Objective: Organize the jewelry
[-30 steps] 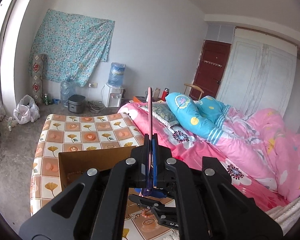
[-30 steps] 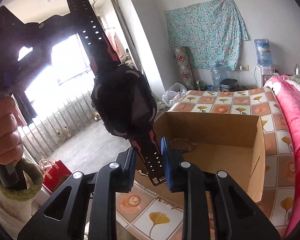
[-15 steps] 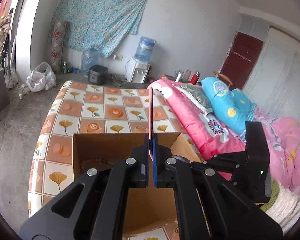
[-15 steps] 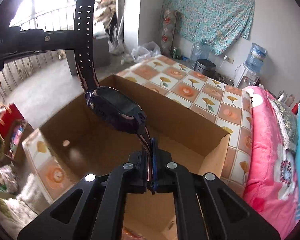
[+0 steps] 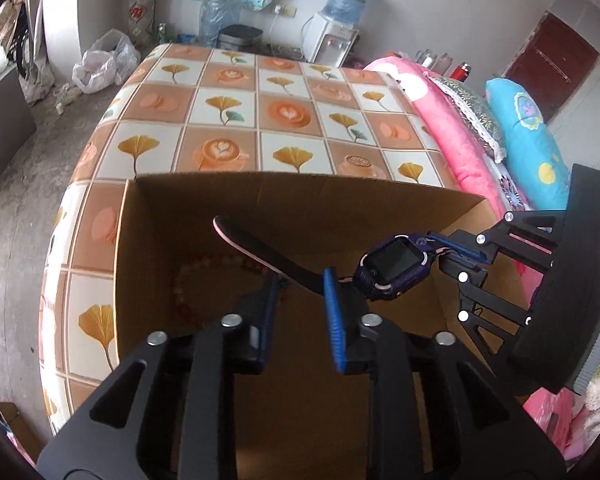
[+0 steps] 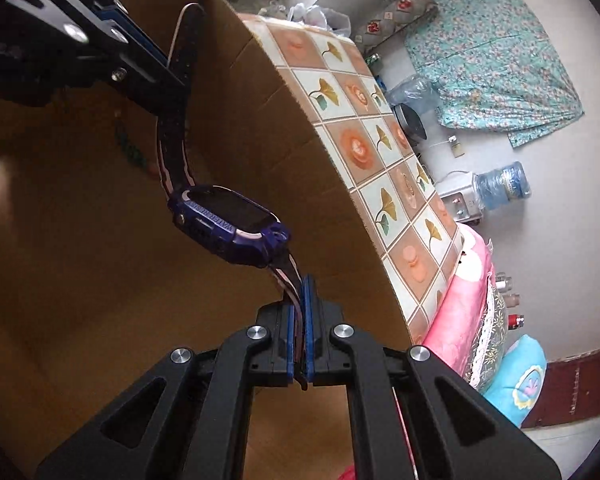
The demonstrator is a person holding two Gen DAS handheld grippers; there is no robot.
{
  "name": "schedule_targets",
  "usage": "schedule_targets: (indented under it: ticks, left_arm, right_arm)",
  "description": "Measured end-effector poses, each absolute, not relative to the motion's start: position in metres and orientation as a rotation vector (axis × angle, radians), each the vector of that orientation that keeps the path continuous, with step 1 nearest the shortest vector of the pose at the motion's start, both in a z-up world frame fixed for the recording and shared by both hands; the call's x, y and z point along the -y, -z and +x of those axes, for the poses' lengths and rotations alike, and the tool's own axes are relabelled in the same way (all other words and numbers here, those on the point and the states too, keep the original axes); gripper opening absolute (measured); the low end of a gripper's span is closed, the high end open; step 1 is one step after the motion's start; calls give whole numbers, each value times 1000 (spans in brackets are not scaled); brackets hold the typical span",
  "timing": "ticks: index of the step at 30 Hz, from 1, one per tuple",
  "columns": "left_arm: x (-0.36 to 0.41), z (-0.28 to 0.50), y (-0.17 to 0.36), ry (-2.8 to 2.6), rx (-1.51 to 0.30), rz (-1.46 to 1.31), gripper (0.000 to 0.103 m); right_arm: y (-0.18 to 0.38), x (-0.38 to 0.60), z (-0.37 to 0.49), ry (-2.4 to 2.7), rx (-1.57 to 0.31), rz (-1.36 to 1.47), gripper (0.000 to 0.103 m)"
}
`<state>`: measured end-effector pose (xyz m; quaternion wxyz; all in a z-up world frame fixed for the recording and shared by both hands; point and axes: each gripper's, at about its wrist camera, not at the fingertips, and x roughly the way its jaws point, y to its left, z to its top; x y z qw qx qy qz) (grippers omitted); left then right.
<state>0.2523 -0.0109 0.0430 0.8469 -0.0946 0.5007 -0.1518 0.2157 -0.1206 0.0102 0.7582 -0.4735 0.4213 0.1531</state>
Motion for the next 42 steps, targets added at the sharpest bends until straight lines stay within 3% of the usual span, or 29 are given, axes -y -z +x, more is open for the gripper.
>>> schedule_targets:
  ticks: [3, 5, 11, 14, 17, 20, 30, 36, 42]
  left_arm:
    - [-4, 243, -49, 325, -1017, -264, 34]
    - [-14, 230, -58, 317, -975, -275, 42]
    - [-37, 188, -82, 296, -863, -288, 43]
    - [-45, 167, -93, 271, -805, -274, 45]
    - [-53, 149, -99, 248, -768, -273, 47]
    - [-59, 134, -103, 230, -742, -279, 49]
    - [-71, 98, -109, 184, -680, -271, 57]
    - [-77, 76, -105, 151, -673, -274, 64]
    - [-82, 52, -85, 124, -725, -285, 72]
  right_arm:
    - [1, 117, 221, -331, -940, -1086, 4]
    - [9, 115, 221, -324, -943, -1126, 4]
    - [20, 119, 225, -288, -966, -1182, 6]
    - [18, 121, 225, -281, -977, -1188, 14]
    - [11, 122, 221, -294, -1000, -1172, 29]
    - [-1, 127, 213, -305, -1018, -1135, 33]
    - [-71, 155, 194, -293, -1034, -806, 35]
    - [-134, 170, 169, -350, -944, -508, 36]
    - [-179, 206, 108, -439, -759, -166, 56]
